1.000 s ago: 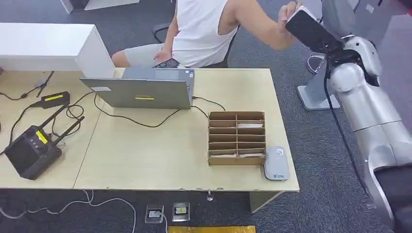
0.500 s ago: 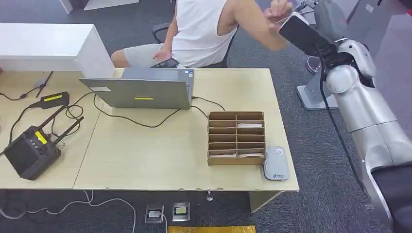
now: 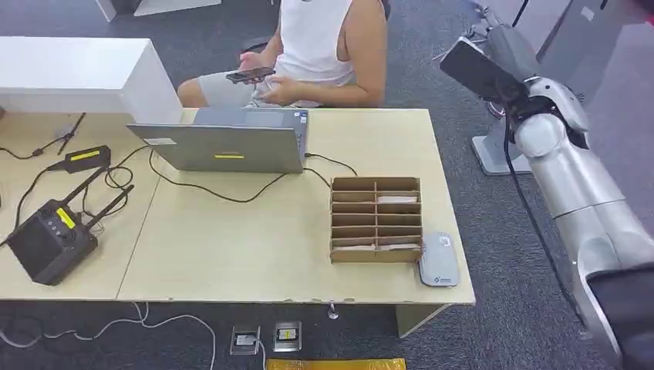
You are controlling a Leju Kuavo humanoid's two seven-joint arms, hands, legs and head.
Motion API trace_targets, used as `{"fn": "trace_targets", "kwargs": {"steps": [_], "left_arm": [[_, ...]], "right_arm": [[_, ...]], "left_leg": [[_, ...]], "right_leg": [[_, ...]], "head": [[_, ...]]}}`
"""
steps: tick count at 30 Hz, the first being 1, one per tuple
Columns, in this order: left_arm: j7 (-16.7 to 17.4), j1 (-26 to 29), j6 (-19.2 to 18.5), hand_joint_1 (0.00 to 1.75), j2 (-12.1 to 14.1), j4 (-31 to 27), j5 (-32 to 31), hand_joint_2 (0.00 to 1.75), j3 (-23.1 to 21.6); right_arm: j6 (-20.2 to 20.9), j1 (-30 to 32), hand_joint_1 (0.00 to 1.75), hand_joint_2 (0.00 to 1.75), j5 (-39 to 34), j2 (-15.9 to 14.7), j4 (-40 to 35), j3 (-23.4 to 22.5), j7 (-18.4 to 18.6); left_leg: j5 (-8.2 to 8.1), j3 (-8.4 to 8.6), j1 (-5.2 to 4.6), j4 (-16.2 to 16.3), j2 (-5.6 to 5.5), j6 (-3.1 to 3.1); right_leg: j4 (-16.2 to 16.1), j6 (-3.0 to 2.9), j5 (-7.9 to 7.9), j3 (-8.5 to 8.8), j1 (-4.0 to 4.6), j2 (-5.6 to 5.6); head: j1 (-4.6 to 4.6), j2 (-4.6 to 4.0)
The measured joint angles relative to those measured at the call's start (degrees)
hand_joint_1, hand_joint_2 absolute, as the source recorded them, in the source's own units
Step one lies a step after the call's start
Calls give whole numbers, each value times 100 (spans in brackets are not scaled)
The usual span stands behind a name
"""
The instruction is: Pass the card to the sensor for recognition and then transmit it.
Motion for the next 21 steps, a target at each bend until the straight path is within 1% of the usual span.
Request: {"fn": "trace_targets", "kwargs": {"steps": [5, 10, 13, 17, 21], "left_arm": [[0, 8, 22, 0, 20, 0, 0, 0, 0], [0, 11, 31, 0, 26, 2, 0, 0, 0], [0, 9, 31, 0, 28, 2, -28, 0, 0], [0, 11, 31, 0, 37, 2, -98, 0, 0], [0, 11, 31, 0, 50, 2, -160, 0, 0]], "right_arm": [[199, 501, 175, 175, -352, -265, -114, -92, 39], [365, 997, 175, 175, -374, -453, -236, -218, -13], [561, 1193, 175, 175, -341, -538, -312, -332, 20], [793, 1750, 175, 175, -339, -693, -513, -518, 116], [1091, 2366, 175, 175, -212, -781, -827, -831, 149]], "left_leg": [[-2, 1, -1, 0, 4, -1], [-2, -1, 0, 0, 6, -1], [-2, 2, 2, 0, 6, -1], [-2, 1, 4, 0, 3, -1], [-6, -2, 3, -1, 7, -6]], "right_leg": [[-2, 0, 0, -1, -1, 7], [-2, 0, 0, -3, -1, 9], [-2, 0, 0, -2, 2, 8], [-3, 0, 0, 1, 3, 3], [-3, 0, 0, -1, 2, 5]], "head": [[-2, 0], [-4, 0], [-4, 0], [-9, 0], [0, 0]]}}
